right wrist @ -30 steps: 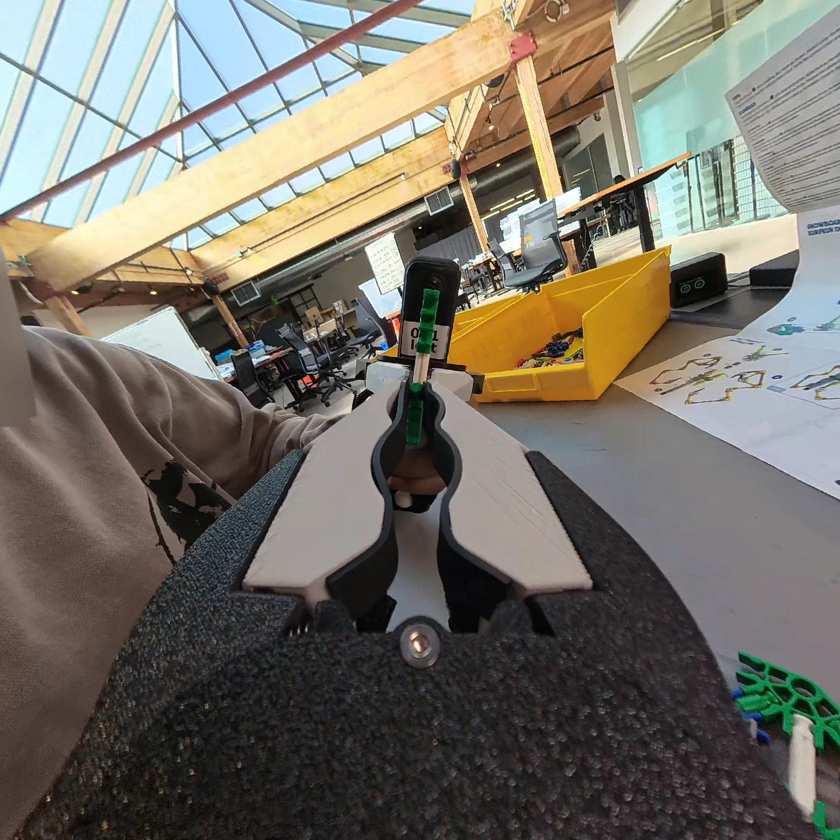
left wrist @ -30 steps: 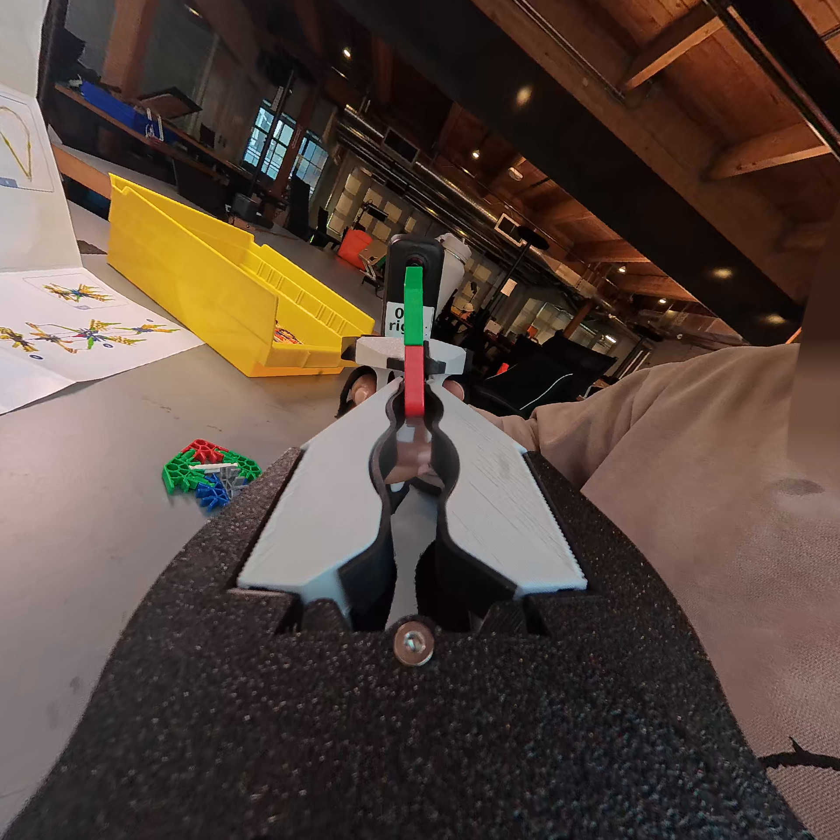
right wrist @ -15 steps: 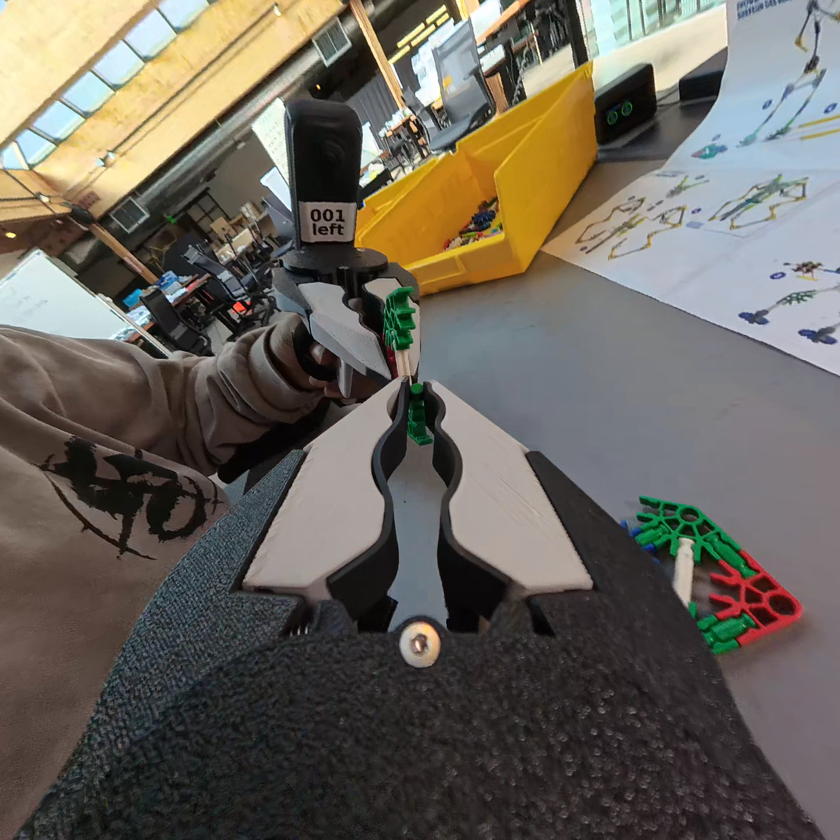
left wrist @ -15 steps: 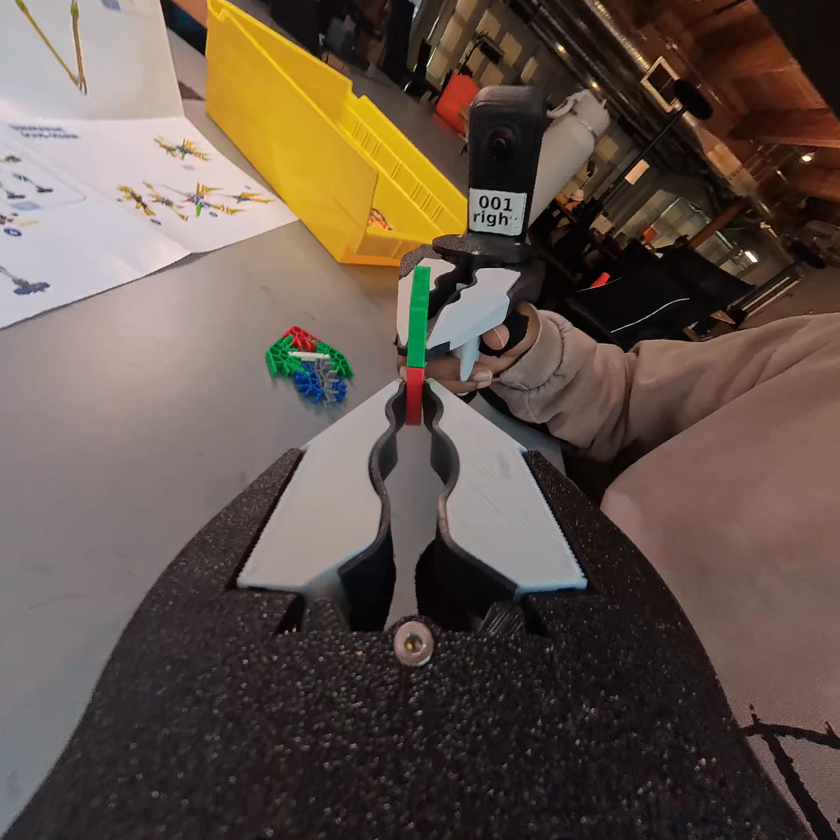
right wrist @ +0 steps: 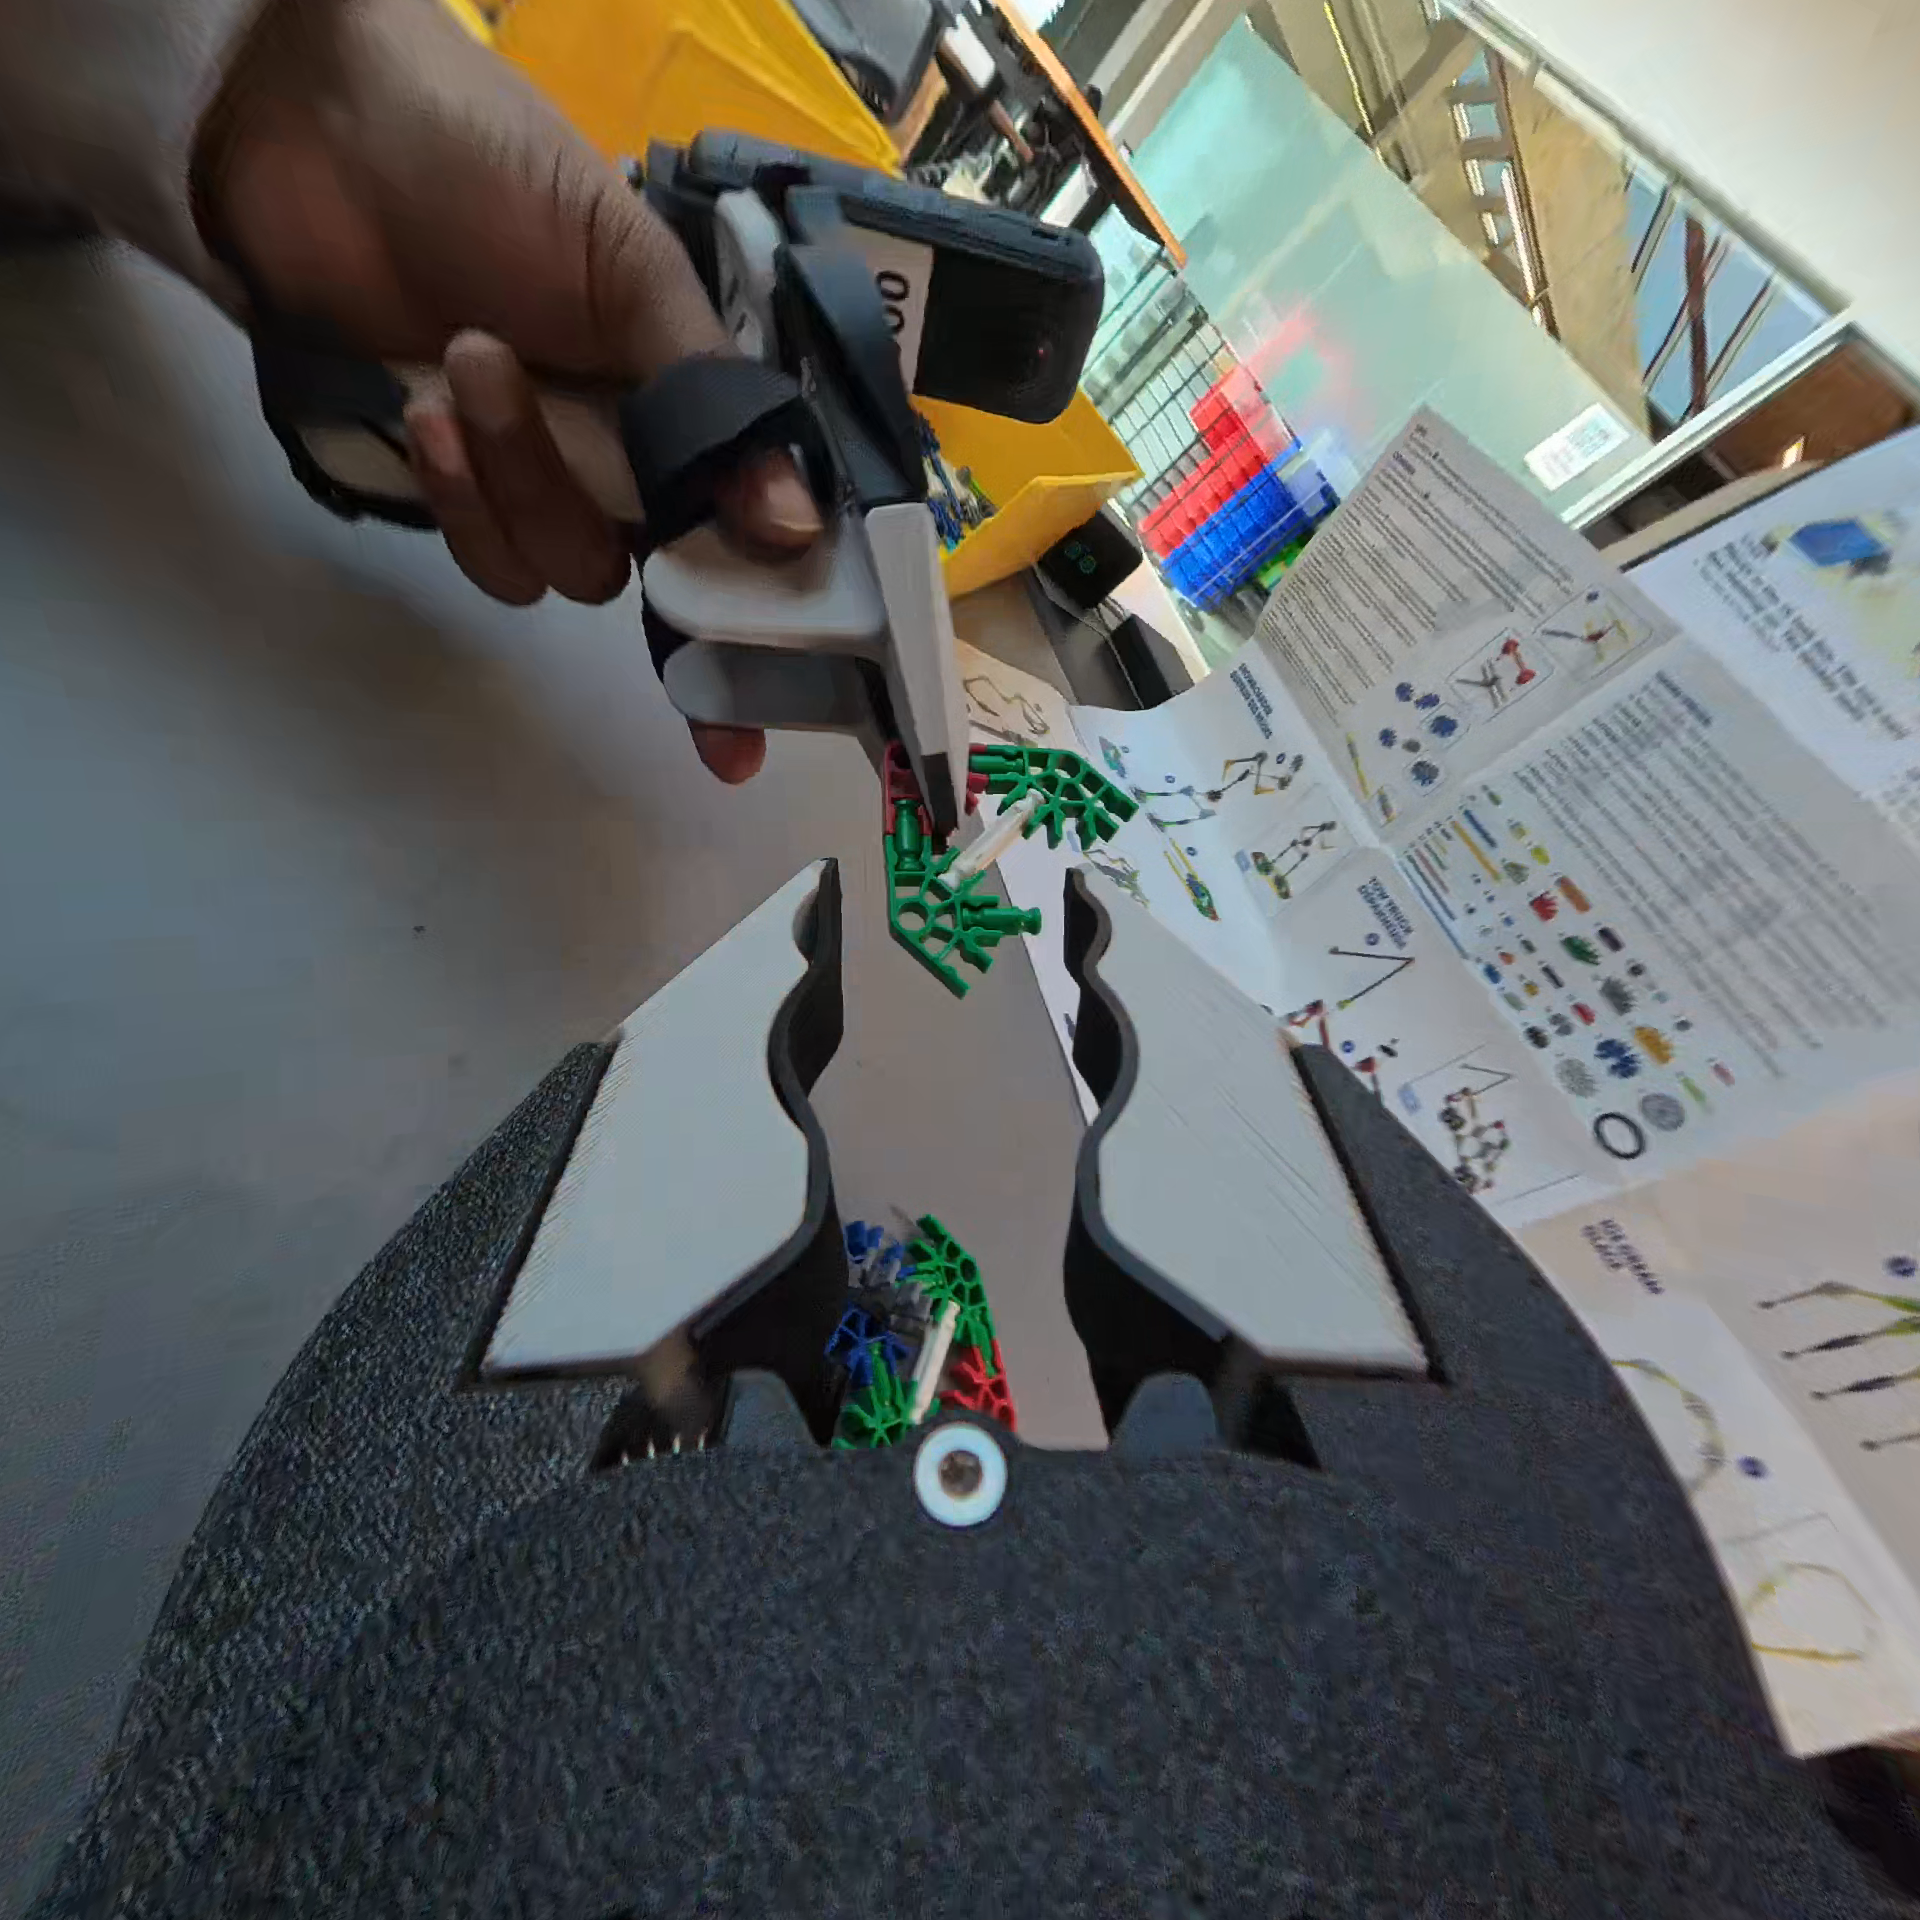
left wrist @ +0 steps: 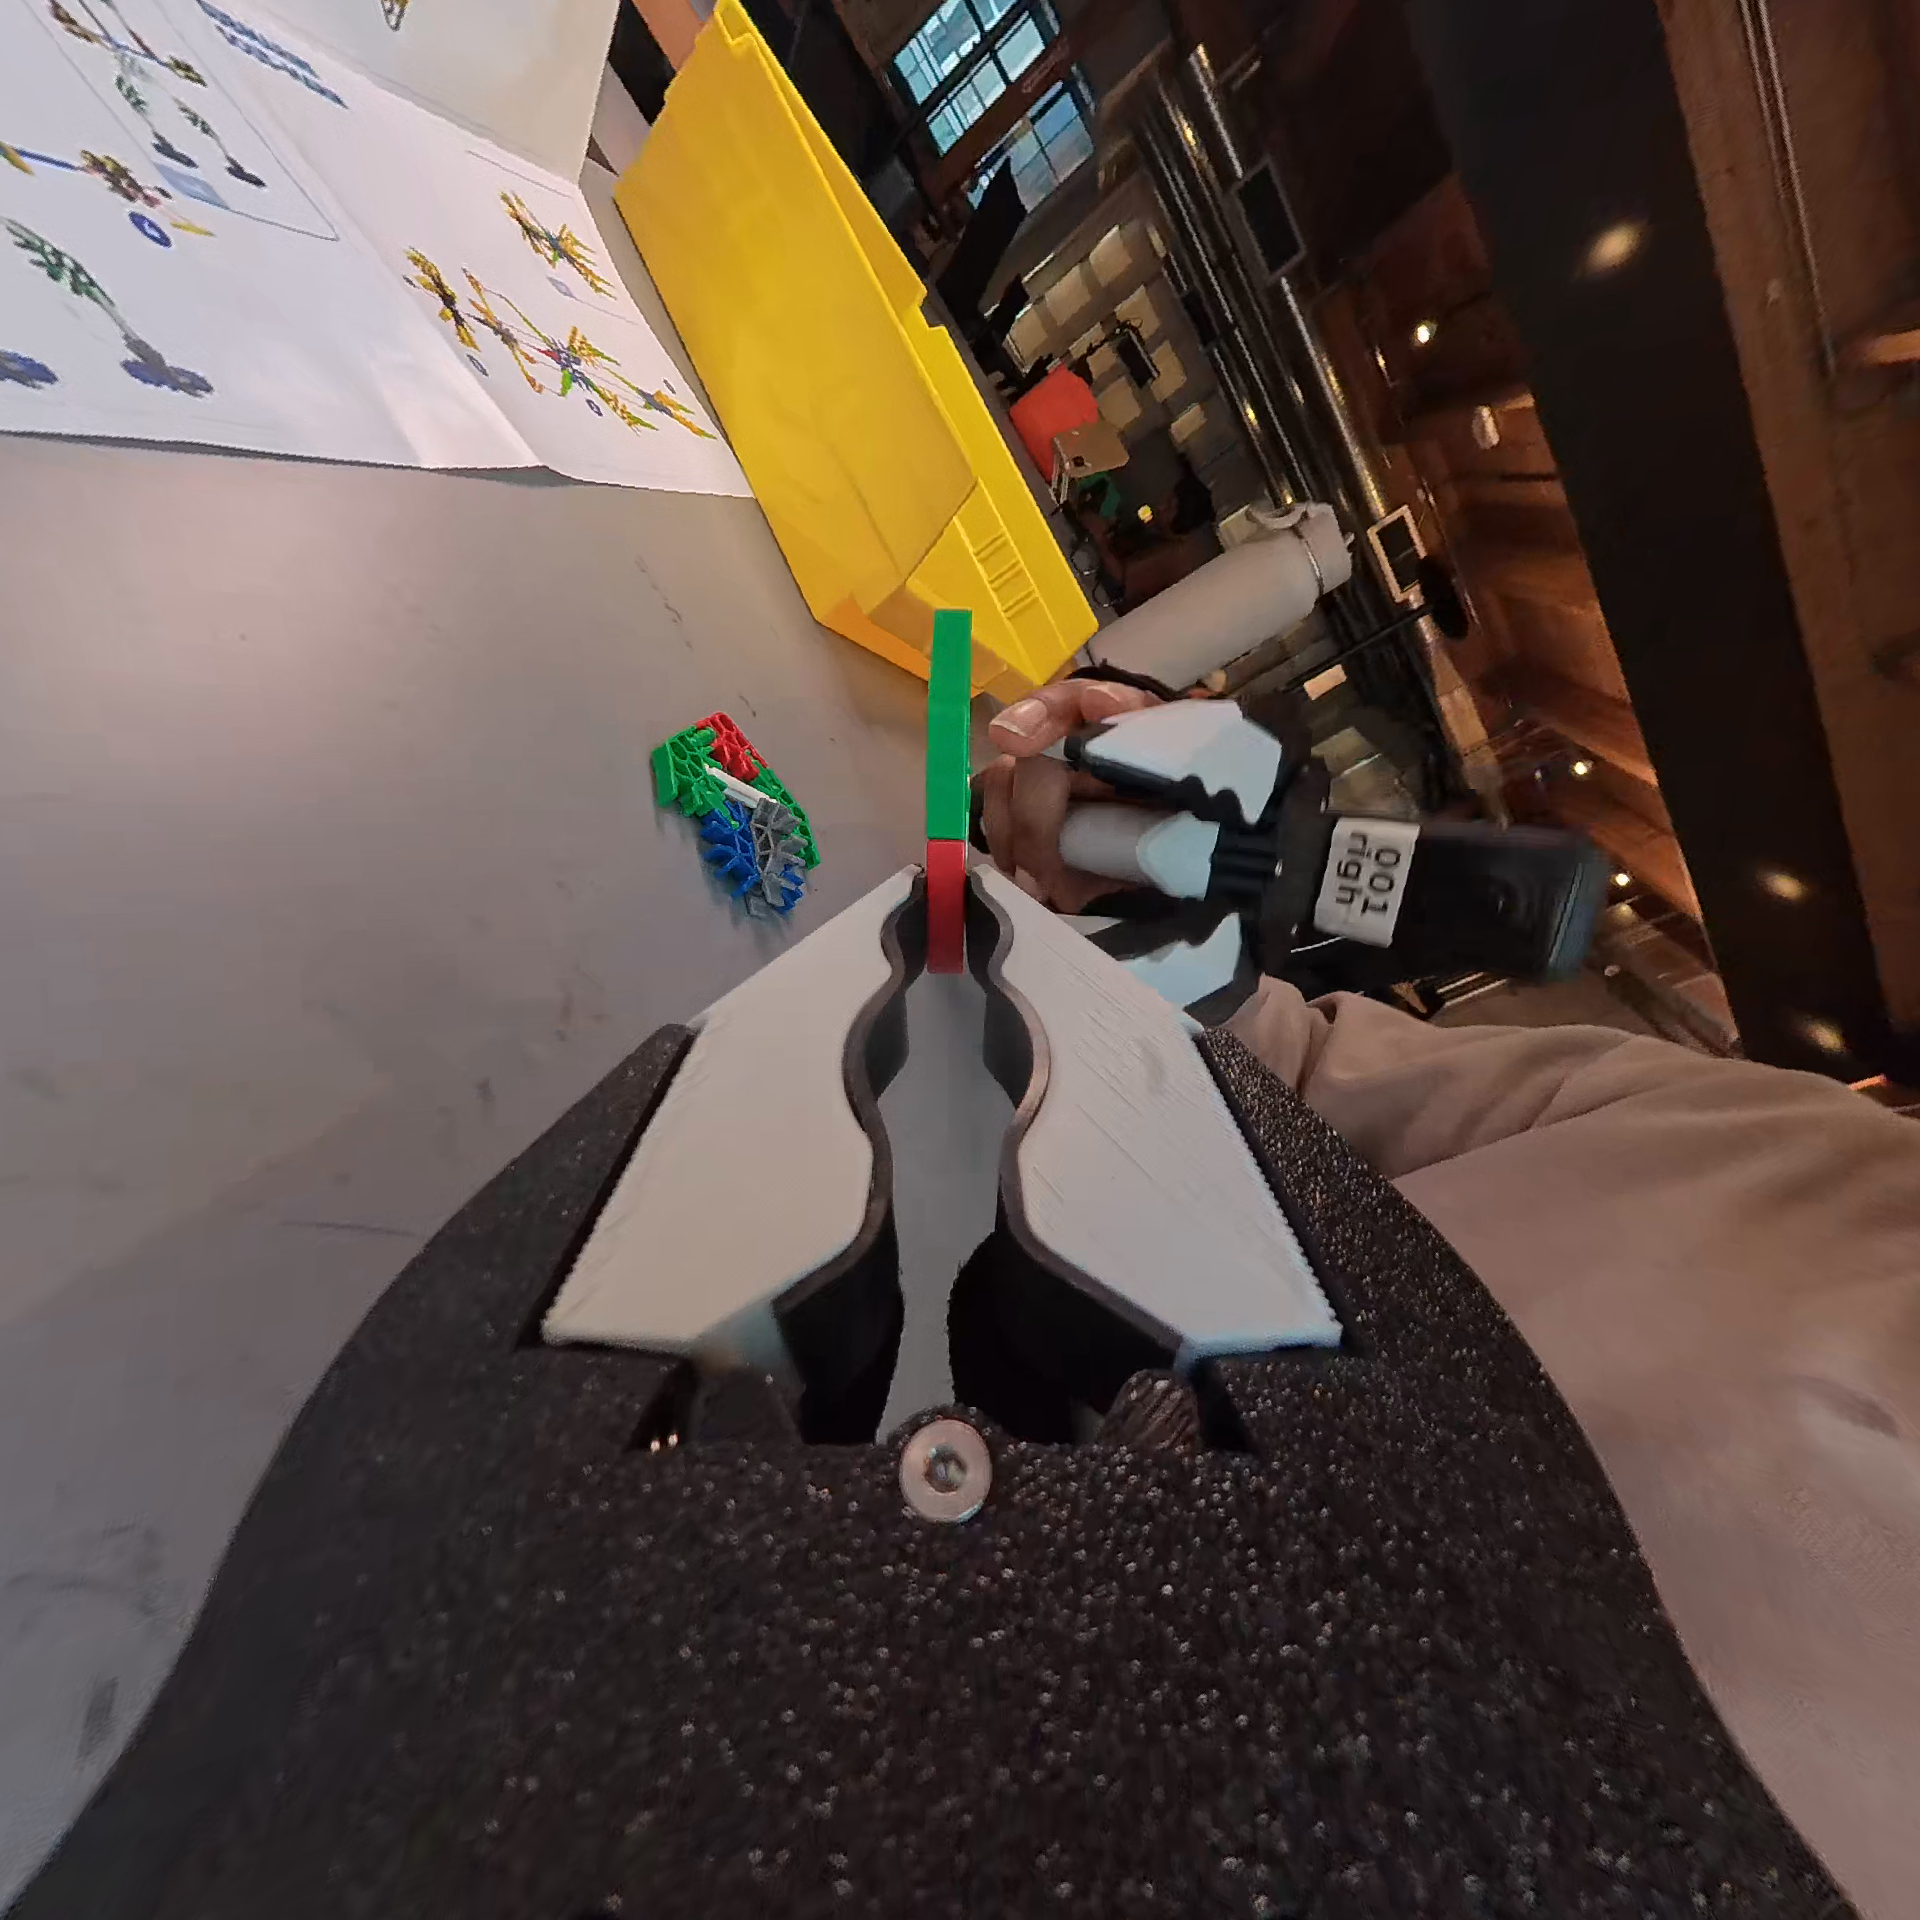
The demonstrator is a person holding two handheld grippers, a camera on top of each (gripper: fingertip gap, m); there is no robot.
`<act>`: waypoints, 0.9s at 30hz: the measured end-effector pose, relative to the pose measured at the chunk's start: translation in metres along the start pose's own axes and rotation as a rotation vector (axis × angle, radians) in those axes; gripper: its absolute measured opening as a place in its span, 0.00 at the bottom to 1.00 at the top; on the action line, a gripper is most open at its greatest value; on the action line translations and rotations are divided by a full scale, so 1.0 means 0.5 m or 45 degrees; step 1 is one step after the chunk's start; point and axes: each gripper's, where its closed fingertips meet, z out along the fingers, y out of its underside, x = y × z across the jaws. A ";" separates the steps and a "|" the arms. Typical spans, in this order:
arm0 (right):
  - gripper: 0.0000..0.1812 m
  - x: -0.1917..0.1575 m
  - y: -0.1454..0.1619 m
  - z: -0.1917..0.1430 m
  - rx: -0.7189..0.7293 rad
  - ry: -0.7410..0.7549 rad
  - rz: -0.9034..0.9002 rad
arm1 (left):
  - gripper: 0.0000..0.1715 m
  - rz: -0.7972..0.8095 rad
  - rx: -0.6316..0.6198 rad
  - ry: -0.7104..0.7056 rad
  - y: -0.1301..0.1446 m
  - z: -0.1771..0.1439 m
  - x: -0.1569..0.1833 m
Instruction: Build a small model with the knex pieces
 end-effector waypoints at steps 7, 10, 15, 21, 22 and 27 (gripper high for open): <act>0.08 -0.008 0.036 0.026 -0.166 0.121 -0.372 | 0.03 -0.188 0.021 0.028 0.010 0.014 -0.005; 0.04 -0.009 0.026 0.022 -0.129 0.086 -0.252 | 0.07 -0.105 -0.033 0.054 0.009 0.008 0.012; 0.03 -0.016 0.045 0.010 -0.118 -0.099 0.120 | 0.24 0.602 -0.180 -0.188 -0.006 -0.029 0.002; 0.02 -0.092 0.058 0.010 -0.210 -0.399 0.245 | 0.33 1.517 -0.447 -0.362 0.049 -0.037 -0.010; 0.02 -0.103 0.062 0.010 -0.237 -0.427 0.241 | 0.30 1.595 -0.528 -0.387 0.070 -0.032 -0.021; 0.02 -0.133 0.055 0.006 -0.268 -0.523 0.258 | 0.04 1.773 -0.800 -0.477 0.136 -0.016 -0.082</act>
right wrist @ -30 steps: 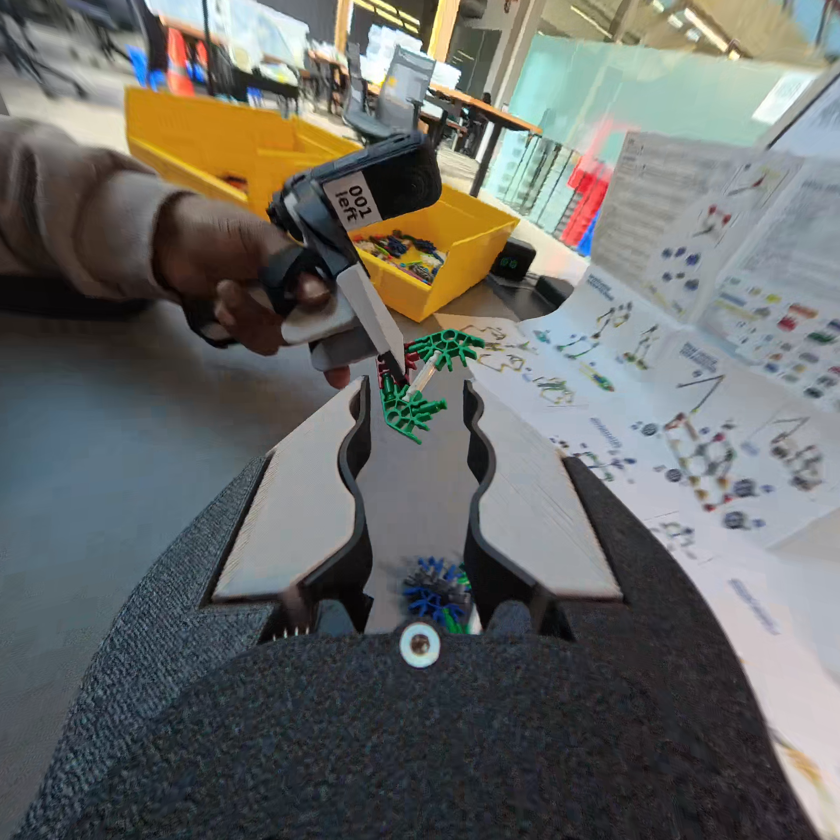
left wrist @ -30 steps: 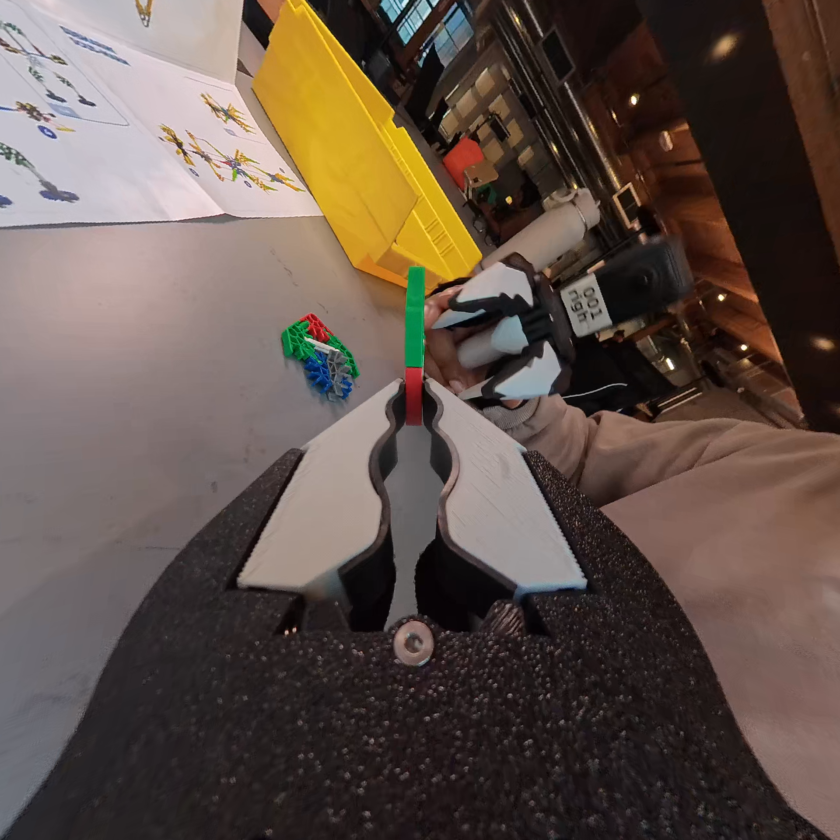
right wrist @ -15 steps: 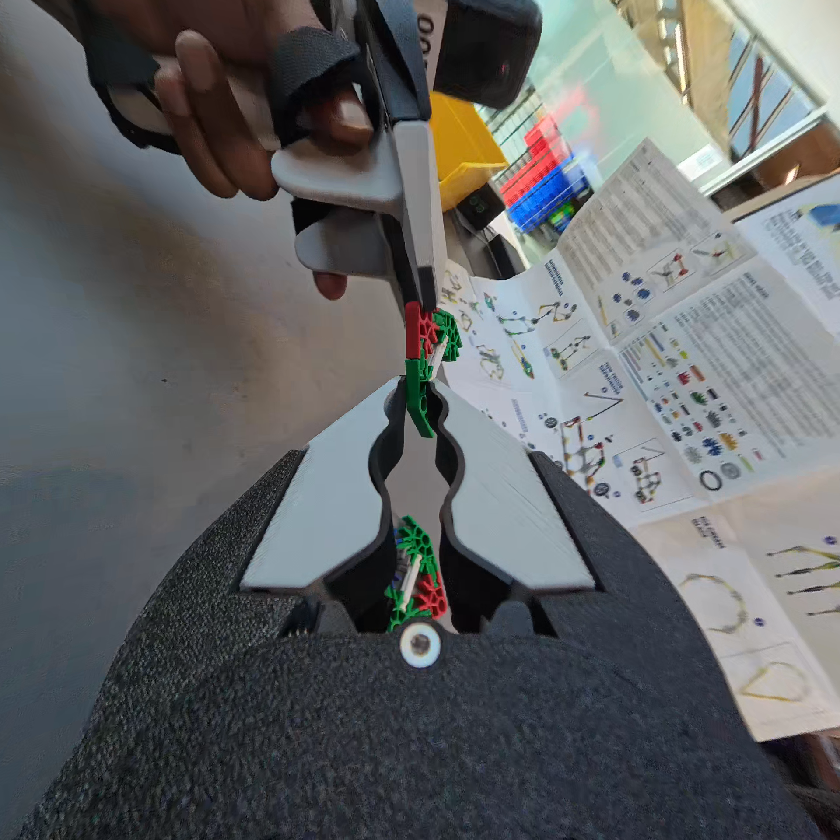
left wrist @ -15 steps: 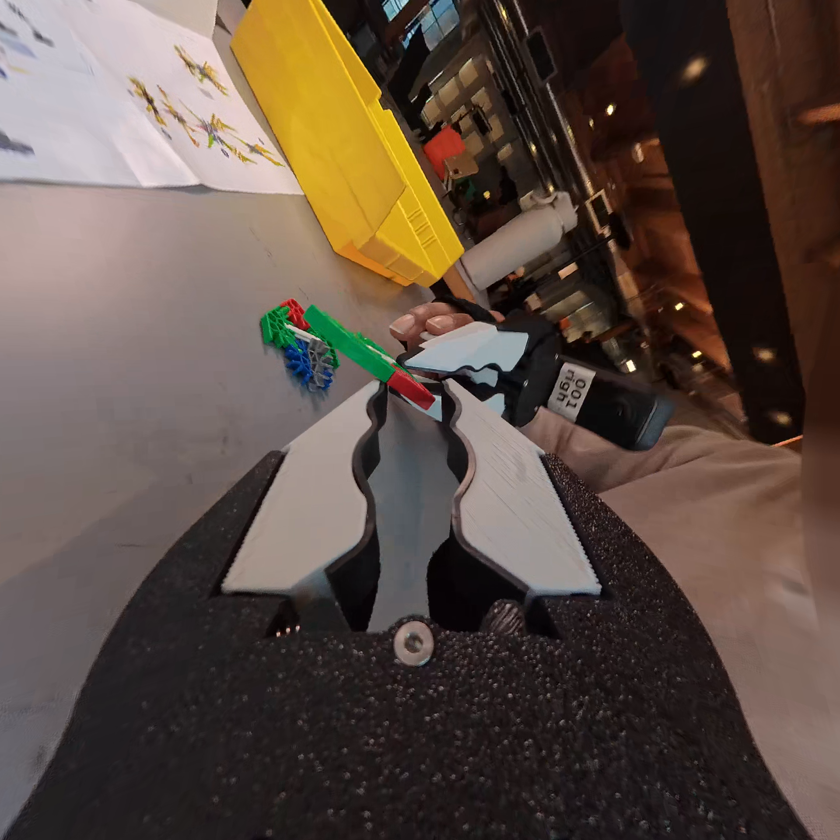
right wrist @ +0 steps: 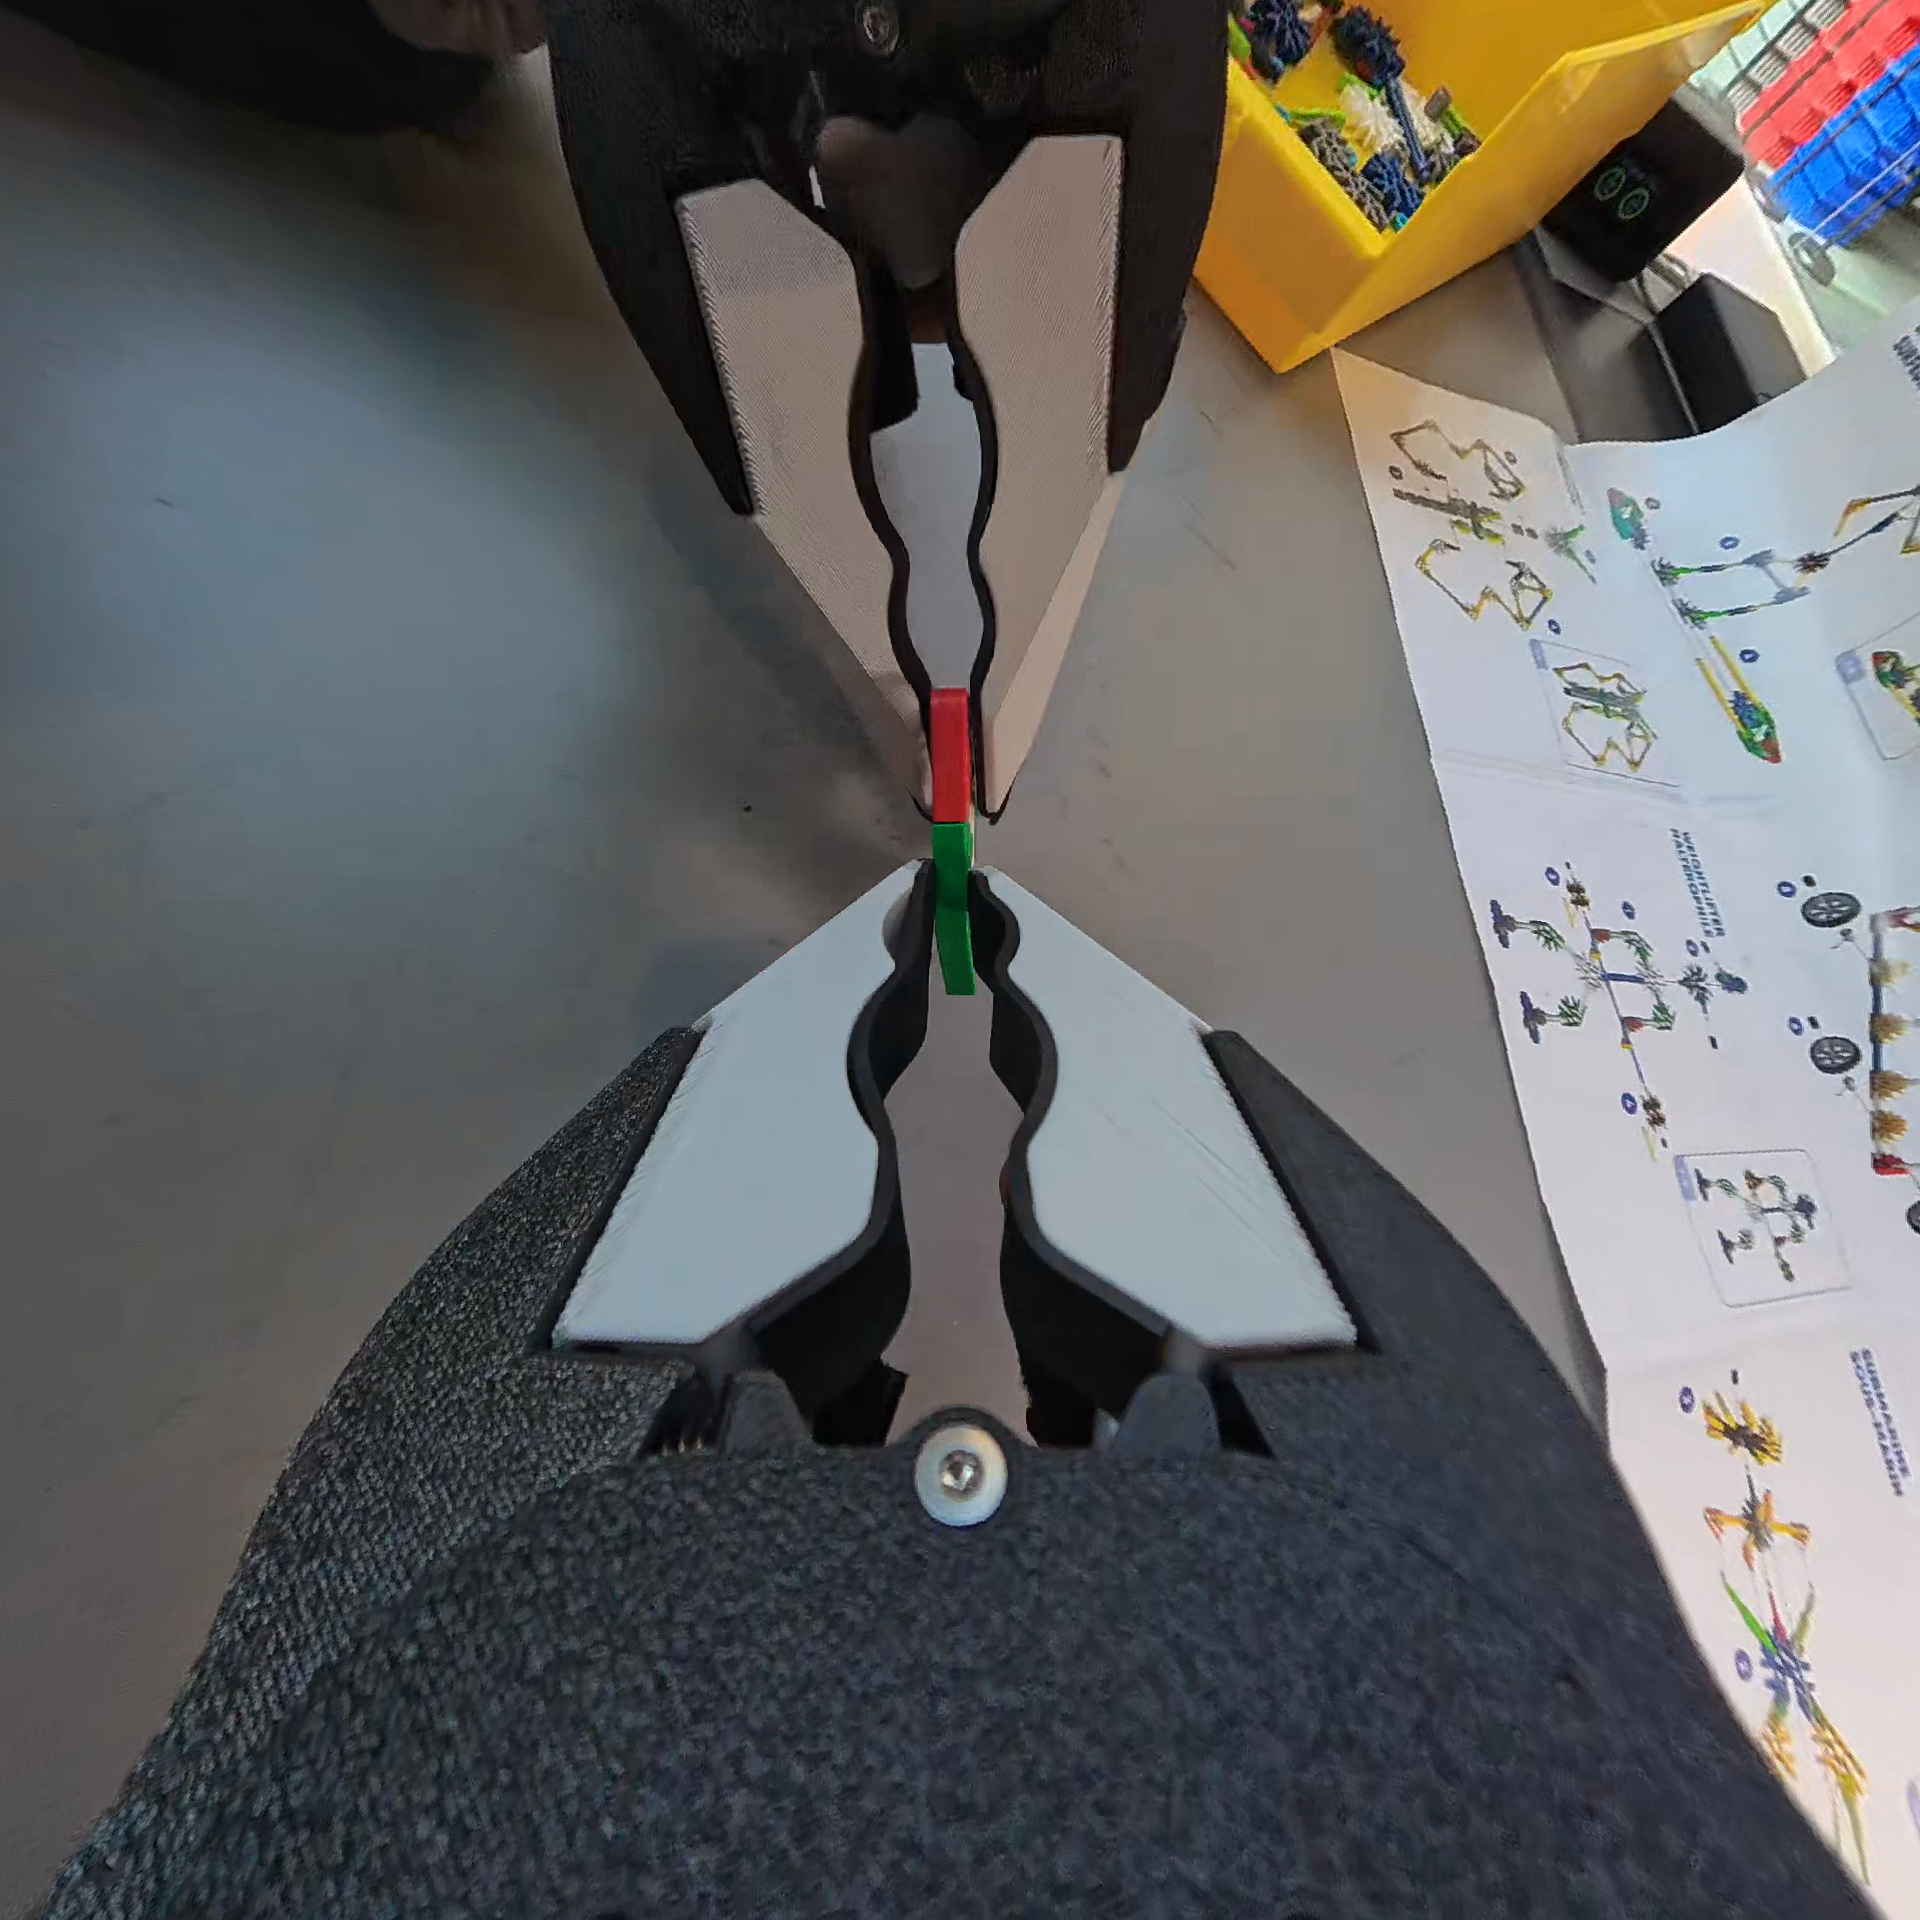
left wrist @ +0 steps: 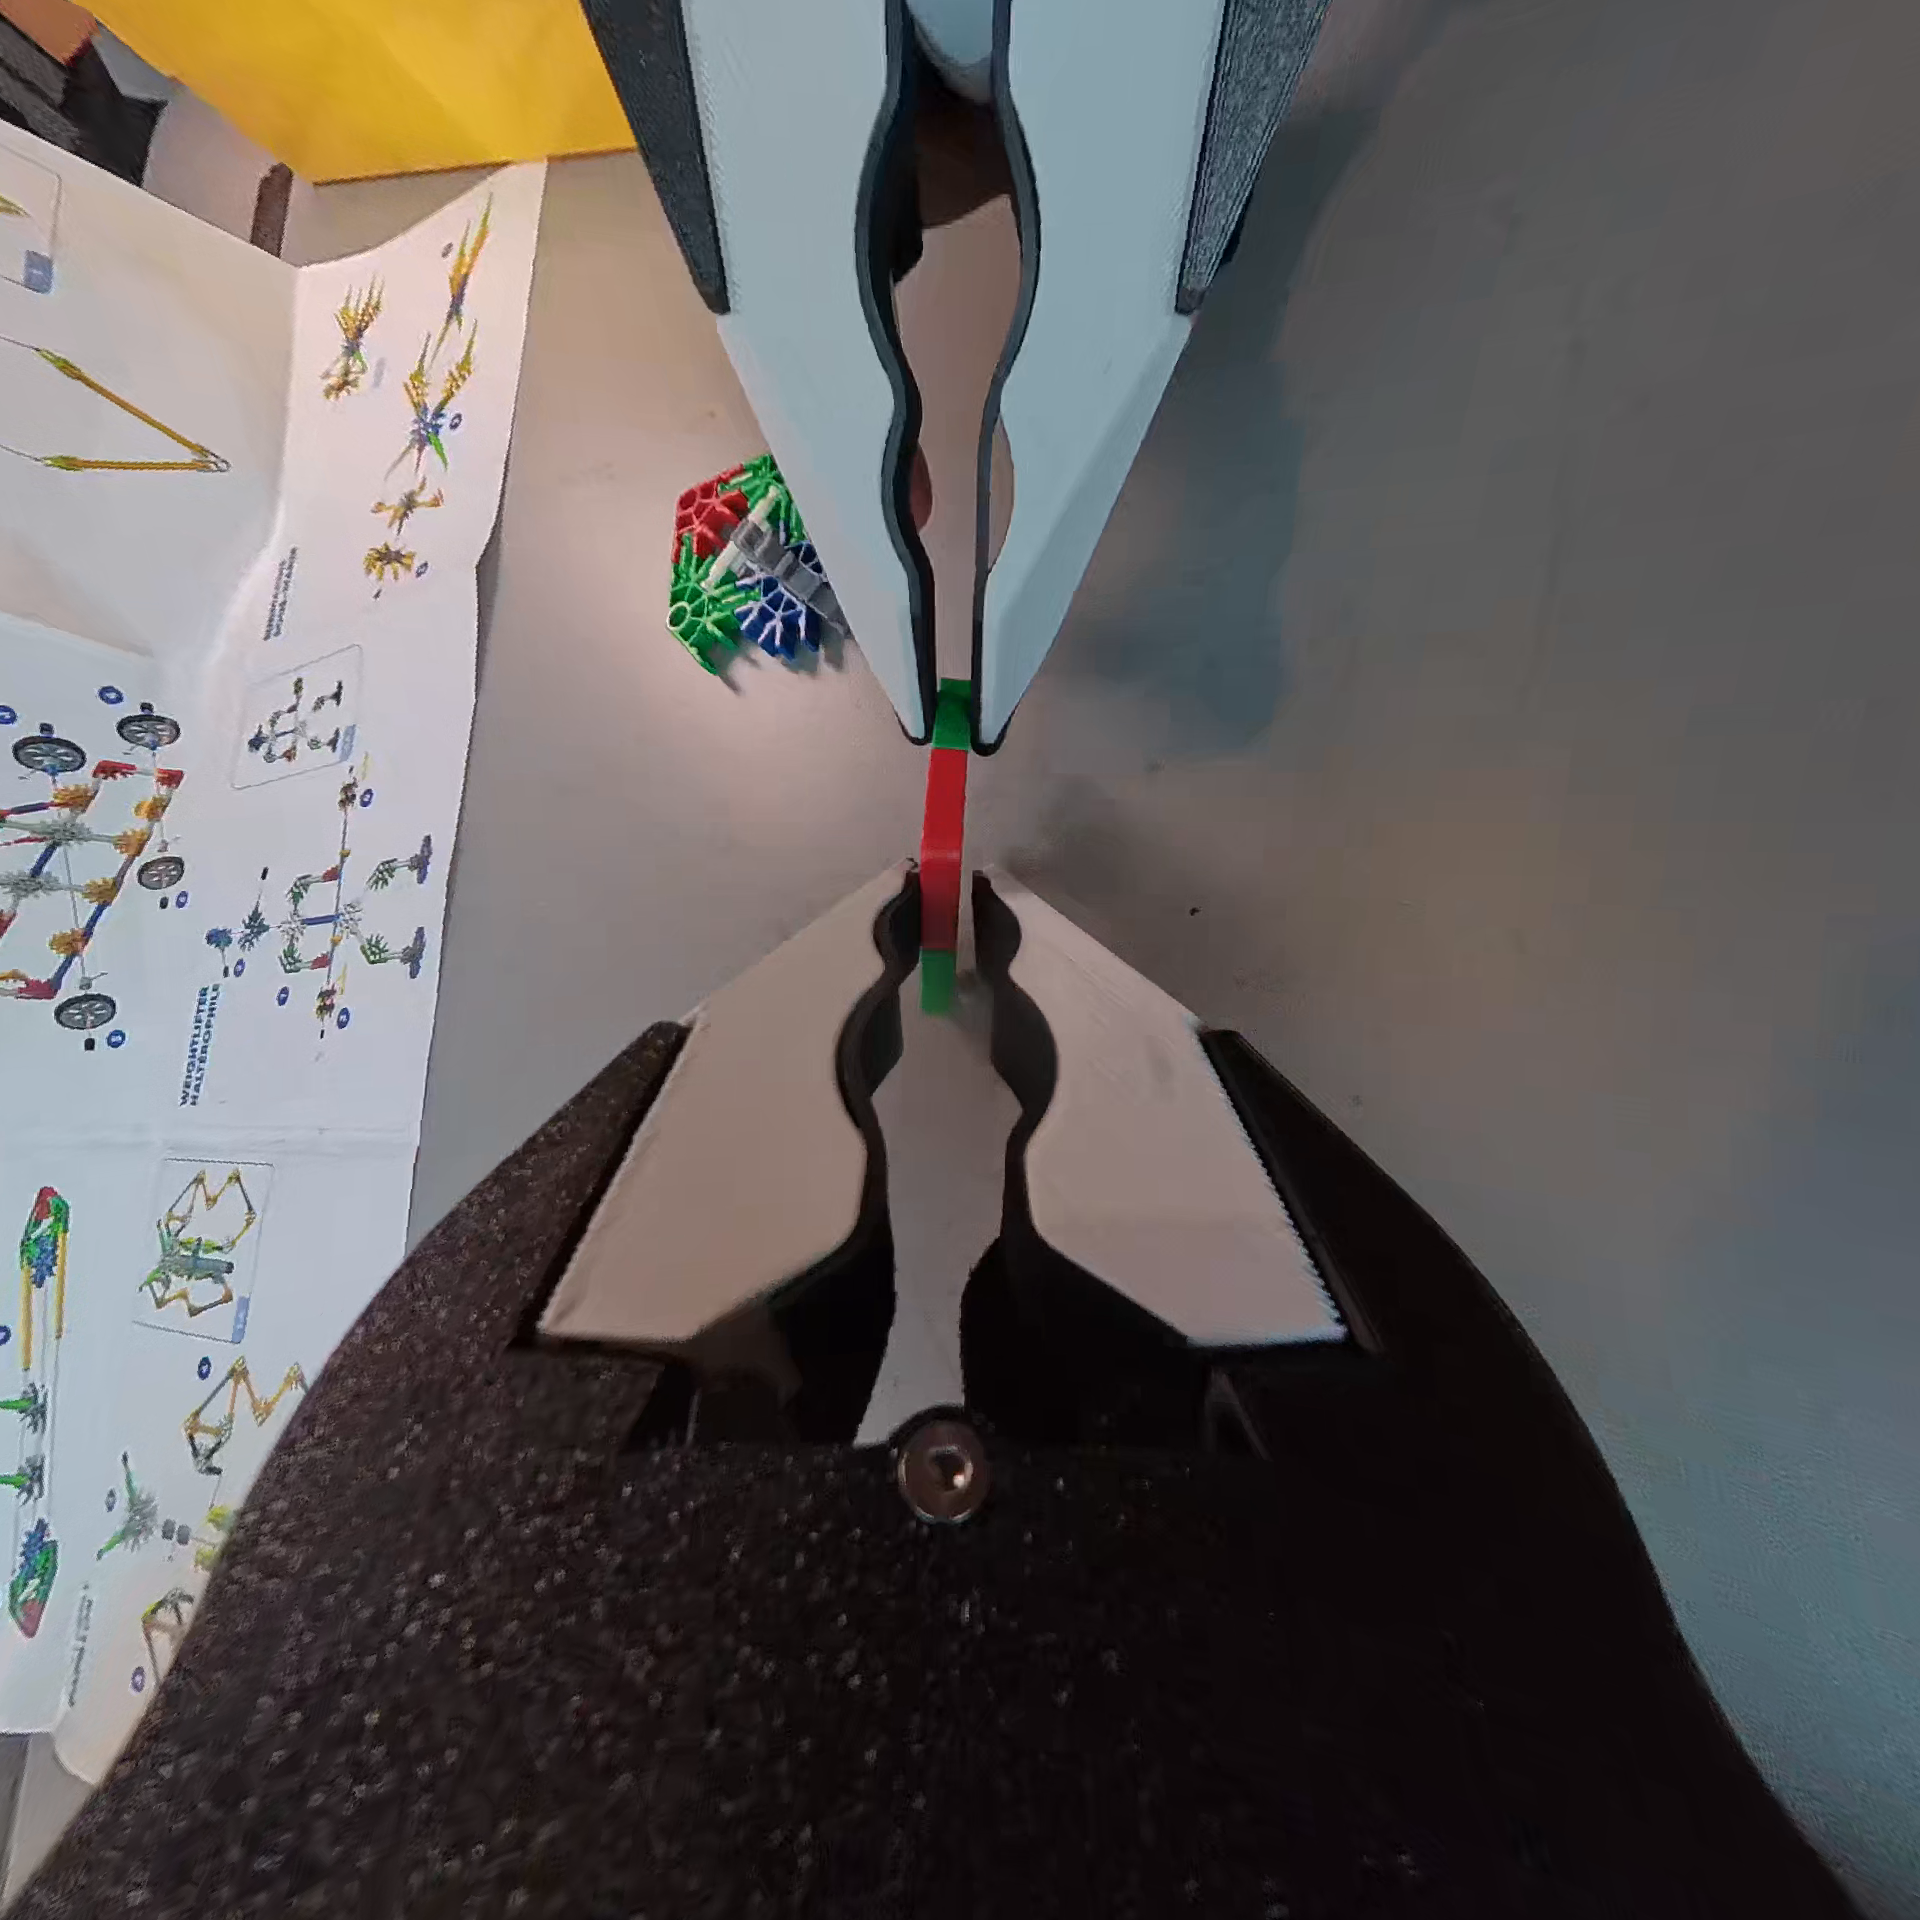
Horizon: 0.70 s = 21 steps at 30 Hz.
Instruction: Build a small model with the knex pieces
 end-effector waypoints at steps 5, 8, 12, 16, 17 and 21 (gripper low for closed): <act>0.04 -0.003 0.014 0.006 -0.041 0.033 -0.112 | 0.02 -0.044 0.048 0.076 0.000 0.005 0.009; 0.07 -0.015 0.024 0.017 -0.072 0.021 -0.190 | 0.02 -0.057 0.109 0.112 -0.005 0.004 0.015; 0.03 -0.016 0.022 0.020 -0.070 0.043 -0.251 | 0.02 -0.026 0.140 0.129 -0.007 0.003 0.021; 0.04 -0.014 0.020 0.022 -0.064 0.061 -0.271 | 0.02 -0.008 0.123 0.118 -0.005 0.002 0.021; 0.04 -0.015 0.018 0.022 -0.060 0.063 -0.279 | 0.02 0.009 0.118 0.114 -0.005 0.001 0.022; 0.04 -0.025 0.008 0.020 -0.034 0.053 -0.334 | 0.02 0.103 0.108 0.102 -0.004 -0.003 0.026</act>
